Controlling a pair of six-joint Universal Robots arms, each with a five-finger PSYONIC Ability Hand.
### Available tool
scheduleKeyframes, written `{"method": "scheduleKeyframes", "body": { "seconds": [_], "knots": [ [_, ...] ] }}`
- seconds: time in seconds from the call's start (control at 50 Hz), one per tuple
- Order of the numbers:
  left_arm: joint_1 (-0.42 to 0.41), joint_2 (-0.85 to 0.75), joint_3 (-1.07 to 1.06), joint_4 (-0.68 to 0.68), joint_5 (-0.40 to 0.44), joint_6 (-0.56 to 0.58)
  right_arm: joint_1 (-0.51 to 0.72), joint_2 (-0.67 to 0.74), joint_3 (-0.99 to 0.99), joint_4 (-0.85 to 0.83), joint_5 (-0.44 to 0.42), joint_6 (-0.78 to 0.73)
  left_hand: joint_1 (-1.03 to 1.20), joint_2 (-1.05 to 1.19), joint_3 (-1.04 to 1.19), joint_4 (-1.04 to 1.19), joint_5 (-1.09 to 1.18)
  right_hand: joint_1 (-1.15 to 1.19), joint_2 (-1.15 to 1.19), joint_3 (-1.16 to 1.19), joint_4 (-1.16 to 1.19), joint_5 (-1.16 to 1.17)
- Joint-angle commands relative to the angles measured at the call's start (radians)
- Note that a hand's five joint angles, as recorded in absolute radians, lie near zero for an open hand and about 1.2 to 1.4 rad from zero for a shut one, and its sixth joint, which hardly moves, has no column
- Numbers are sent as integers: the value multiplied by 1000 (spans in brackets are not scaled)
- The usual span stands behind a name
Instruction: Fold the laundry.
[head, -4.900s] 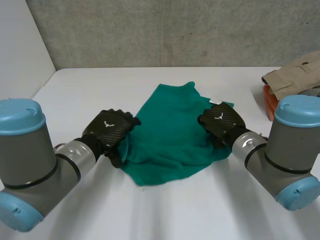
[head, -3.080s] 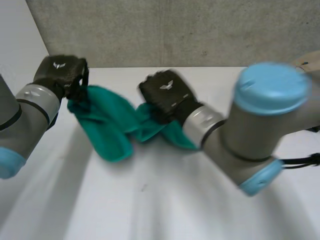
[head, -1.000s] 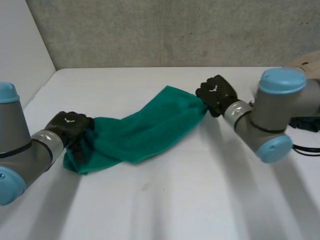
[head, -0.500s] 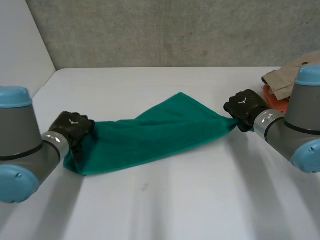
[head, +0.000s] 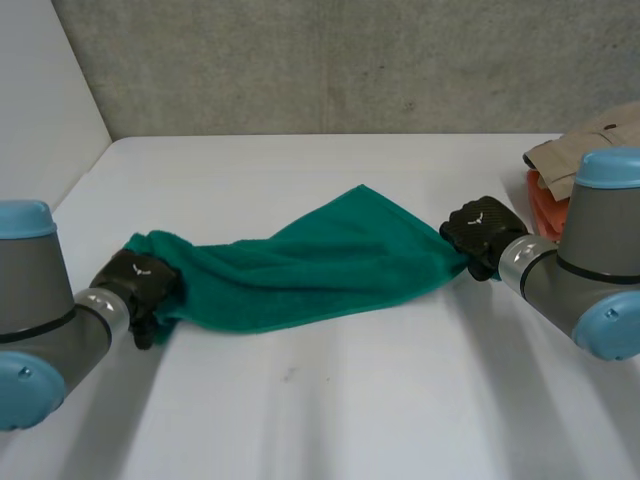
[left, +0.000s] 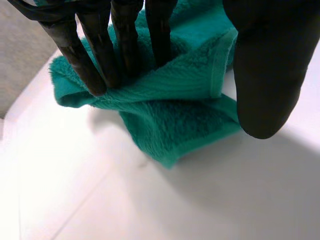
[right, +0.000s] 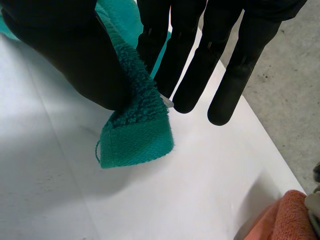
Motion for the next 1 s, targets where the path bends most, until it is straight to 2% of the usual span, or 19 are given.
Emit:
{"method": "scheduleKeyframes", "body": {
  "seconds": [0.02, 0.22, 0.28, 0.3, 0.4, 0.46, 0.52, 0.58, 0.68, 0.7, 0.8, 0.9, 1.0],
  "knots": [
    [-32, -66, 79, 12, -8, -20, -5, -4, 21, -8, -1, -2, 116, 115, 116, 124, 124, 272, 221, 214, 202, 245],
    [-96, -103, 159, -9, -10, -71, -16, -12, 38, -11, 1, -10, 512, 511, 512, 520, 520, 272, 221, 214, 202, 245],
    [-103, -124, 180, -11, -20, -86, -23, -24, 41, -11, -2, -10, 893, 892, 893, 901, 901, 272, 221, 214, 202, 245],
    [-101, -130, 186, -11, -26, -89, -27, -27, 41, -11, -2, -10, 952, 951, 952, 960, 960, 272, 221, 214, 202, 245],
    [-81, -153, 225, -15, -100, -80, -34, -52, 35, -5, -7, -31, 952, 951, 953, 961, 960, 272, 221, 214, 202, 245],
    [-75, -138, 252, -25, -117, -56, -33, -69, 21, -5, -5, -57, 952, 951, 953, 961, 960, 272, 221, 214, 202, 245],
    [-75, -100, 287, -22, -99, -37, -31, -81, -6, -10, -2, -74, 952, 951, 953, 961, 960, 272, 221, 214, 202, 245],
    [-72, -35, 367, 23, -37, -32, -13, -86, -81, -63, -1, -33, 952, 951, 953, 961, 960, 272, 221, 214, 202, 245],
    [-49, 26, 540, 254, 18, -72, 29, -80, -225, -331, 27, 137, 952, 951, 953, 961, 960, 272, 221, 214, 202, 245],
    [-41, 46, 591, 343, 24, -103, 27, -84, -262, -444, 42, 194, 952, 951, 953, 961, 960, 272, 221, 214, 202, 245],
    [-20, 115, 705, 543, 15, -222, 18, -135, -321, -707, 122, 337, 952, 951, 953, 961, 960, 272, 221, 214, 202, 245],
    [-4, 147, 719, 469, 9, -321, 6, -173, -328, -740, 123, 377, 952, 951, 953, 961, 960, 272, 221, 214, 202, 245],
    [5, 155, 619, 315, 26, -384, 3, -179, -284, -613, 64, 374, 952, 951, 953, 961, 960, 272, 221, 214, 202, 245]
  ]
}}
